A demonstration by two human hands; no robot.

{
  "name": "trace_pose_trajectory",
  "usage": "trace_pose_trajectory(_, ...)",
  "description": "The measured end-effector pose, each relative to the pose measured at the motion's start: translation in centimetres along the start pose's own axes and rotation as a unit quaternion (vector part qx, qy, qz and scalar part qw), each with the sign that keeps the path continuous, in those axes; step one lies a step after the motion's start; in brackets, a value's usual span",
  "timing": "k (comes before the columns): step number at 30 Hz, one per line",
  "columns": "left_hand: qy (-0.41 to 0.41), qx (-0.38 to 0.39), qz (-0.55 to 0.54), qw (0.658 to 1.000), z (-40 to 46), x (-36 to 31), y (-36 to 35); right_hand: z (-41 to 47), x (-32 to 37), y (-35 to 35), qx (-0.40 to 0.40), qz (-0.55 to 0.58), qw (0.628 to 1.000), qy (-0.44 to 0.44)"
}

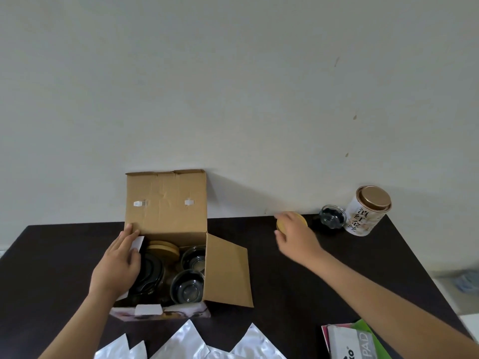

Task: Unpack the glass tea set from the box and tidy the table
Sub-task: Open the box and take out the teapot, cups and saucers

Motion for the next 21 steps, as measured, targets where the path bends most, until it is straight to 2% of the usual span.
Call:
trace_pose_trajectory(4, 0.005, 0.006, -0.023, 1.000, -0.1, -0.1, 0.0, -3.8, 10.5, -2.0, 0.022, 0.092, 0.991, 0.093)
trace_pose_trajectory(8, -0.010, 0.020, -0.009, 1.000, -0.1, -0.4, 0.0, -5.2, 16.9, -6.2, 0.093, 0.079, 0.984, 0.133)
trace_pose_trajectory(12, -0.009, 0.057, -0.005, 0.998, -0.1, -0.6, -0.5, -5.4, 18.8, -10.8, 0.199, -0.092, 0.973, 0.074)
trace_pose_trajectory(15, 0.006, 0.092, 0.010, 0.996, -0.1, -1.0, -0.9, -5.3, 18.8, -12.4, 0.254, -0.169, 0.952, 0.022)
trace_pose_trajectory(18, 0.014, 0.099, 0.015, 0.995, -0.3, -0.9, -0.9, -5.3, 19.7, -12.2, 0.256, -0.194, 0.946, 0.040)
trace_pose_trajectory(21, 0.008, 0.109, 0.015, 0.994, -0.6, -0.6, -1.0, -5.5, 20.4, -11.4, 0.211, -0.144, 0.965, 0.059)
Point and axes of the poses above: each hand's wrist, its own z-axis towards the middle knuckle, its own y-axis out of the back of the hand, x = y × z, the point moved 7 cm from there along z, towards the middle knuckle, and after that the axes turned 7 degrees about -y, right-handed, at the moved point
